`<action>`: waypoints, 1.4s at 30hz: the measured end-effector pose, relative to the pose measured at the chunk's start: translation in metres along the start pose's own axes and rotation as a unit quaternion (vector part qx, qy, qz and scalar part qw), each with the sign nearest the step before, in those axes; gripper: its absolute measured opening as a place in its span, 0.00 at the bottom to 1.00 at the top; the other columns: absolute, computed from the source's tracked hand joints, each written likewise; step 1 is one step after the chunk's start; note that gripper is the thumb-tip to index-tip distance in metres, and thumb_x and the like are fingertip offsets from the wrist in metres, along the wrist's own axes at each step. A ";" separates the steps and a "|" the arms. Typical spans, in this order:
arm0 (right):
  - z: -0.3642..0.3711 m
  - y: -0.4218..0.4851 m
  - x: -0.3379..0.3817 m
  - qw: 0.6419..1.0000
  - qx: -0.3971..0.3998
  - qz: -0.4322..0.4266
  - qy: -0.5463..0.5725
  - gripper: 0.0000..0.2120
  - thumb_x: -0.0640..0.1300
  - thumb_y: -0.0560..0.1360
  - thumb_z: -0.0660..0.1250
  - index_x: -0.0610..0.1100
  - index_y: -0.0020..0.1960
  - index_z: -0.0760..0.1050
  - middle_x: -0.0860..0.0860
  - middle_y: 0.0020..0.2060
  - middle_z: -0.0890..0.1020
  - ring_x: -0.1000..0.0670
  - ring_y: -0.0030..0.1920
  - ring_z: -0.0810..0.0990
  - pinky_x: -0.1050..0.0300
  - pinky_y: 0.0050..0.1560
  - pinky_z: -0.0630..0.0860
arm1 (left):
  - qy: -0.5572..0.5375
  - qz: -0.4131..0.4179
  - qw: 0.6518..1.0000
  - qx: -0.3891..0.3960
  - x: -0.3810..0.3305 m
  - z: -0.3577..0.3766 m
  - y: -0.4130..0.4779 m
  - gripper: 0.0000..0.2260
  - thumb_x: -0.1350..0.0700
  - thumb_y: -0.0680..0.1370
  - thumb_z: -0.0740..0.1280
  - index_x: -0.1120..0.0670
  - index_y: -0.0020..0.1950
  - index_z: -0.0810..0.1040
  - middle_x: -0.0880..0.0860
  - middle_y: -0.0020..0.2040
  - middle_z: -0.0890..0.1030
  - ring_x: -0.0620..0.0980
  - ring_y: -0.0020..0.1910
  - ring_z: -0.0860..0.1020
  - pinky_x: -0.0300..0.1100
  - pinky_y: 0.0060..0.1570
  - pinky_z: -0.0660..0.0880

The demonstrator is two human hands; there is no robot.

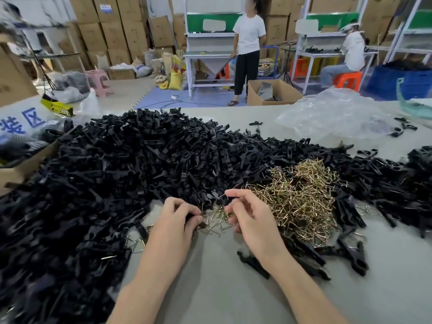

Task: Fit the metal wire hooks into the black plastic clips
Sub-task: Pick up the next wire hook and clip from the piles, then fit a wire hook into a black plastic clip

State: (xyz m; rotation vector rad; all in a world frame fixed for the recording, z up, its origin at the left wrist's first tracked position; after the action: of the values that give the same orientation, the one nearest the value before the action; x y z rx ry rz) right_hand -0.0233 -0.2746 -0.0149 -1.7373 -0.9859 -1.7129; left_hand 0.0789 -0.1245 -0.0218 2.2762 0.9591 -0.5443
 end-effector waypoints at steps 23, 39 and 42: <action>0.001 -0.004 -0.004 0.997 0.052 -0.036 -0.035 0.07 0.49 0.79 0.70 0.59 0.55 0.79 0.57 0.48 0.86 0.52 0.48 0.85 0.44 0.52 0.83 | -0.312 -0.110 0.942 -0.054 -0.041 -0.003 -0.012 0.22 0.68 0.79 0.62 0.40 0.58 0.75 0.44 0.55 0.79 0.37 0.57 0.76 0.24 0.50 0.70; 0.000 -0.006 -0.002 0.996 0.064 -0.032 -0.059 0.12 0.58 0.74 0.67 0.60 0.57 0.79 0.62 0.52 0.85 0.55 0.53 0.84 0.46 0.57 0.81 | -0.399 -0.125 0.903 -0.096 -0.043 -0.007 -0.009 0.13 0.62 0.82 0.66 0.46 0.59 0.82 0.44 0.46 0.87 0.40 0.49 0.84 0.27 0.48 0.75; 0.001 -0.007 0.000 0.994 0.078 -0.031 -0.075 0.15 0.60 0.74 0.65 0.60 0.59 0.78 0.62 0.53 0.85 0.56 0.53 0.83 0.48 0.59 0.80 | -0.410 -0.124 0.898 -0.102 -0.042 -0.005 -0.008 0.12 0.61 0.82 0.66 0.46 0.58 0.82 0.45 0.47 0.87 0.42 0.48 0.84 0.28 0.48 0.76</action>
State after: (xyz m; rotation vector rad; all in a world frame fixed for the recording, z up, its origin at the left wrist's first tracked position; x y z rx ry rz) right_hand -0.0277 -0.2698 -0.0163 -1.7691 -1.2174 -1.5164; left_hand 0.0463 -0.1377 0.0034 1.4902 0.8018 -1.3090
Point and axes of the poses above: each hand's wrist, its own y-axis towards the middle knuckle, its own z-axis out of the palm, x = y × z, the point moved 1 cm from there along y, towards the middle knuckle
